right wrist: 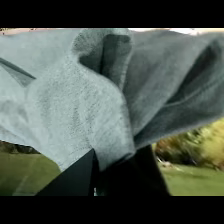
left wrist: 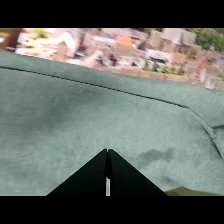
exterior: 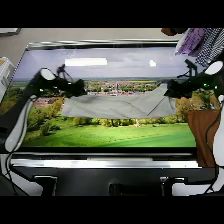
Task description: Fold the clothes and pants, and hang the long-sleeved shirts on hangers.
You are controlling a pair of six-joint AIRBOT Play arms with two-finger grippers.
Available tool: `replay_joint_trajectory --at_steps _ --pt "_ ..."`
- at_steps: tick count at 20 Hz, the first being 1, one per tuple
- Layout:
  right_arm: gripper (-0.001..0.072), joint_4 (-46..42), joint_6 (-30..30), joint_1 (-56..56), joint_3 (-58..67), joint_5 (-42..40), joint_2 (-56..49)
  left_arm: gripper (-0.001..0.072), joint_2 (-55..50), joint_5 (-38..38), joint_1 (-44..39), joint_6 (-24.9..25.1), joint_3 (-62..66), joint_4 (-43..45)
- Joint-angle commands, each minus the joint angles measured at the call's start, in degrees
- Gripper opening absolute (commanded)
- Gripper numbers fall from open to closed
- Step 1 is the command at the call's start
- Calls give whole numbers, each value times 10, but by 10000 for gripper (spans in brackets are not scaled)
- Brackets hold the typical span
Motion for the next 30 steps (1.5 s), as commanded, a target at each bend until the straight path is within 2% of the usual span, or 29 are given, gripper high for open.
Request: replay_joint_trajectory --at_steps 1,4,8,11,14,17,20,23,26,28,30 --pt "31 -68 53 1 51 71 42 15 -50 87 -127 -39 1 -98" --pt "31 -78 52 1 53 88 74 14 -85 146 -226 -58 7 -176" --pt "32 -91 52 1 54 92 111 14 -128 200 -310 -124 47 -191" --pt "32 -91 52 1 54 92 136 14 -166 226 -345 -131 92 -229" --pt "32 -91 52 1 54 92 149 14 -207 237 -375 -167 132 -269" --pt "32 -92 52 1 54 90 150 14 -217 237 -383 -164 151 -281" --pt "32 -86 52 1 54 85 150 13 -187 153 -345 -144 150 -230" --pt "32 -20 60 7 54 82 150 13 -118 9 -275 -145 150 -70" --pt "32 -7 89 70 54 64 150 15 -23 -133 -185 -144 150 102" --pt "32 -10 123 136 54 32 144 15 41 -215 -117 -110 150 168" --pt "32 -21 159 208 54 -5 129 16 96 -273 -50 -69 150 193"
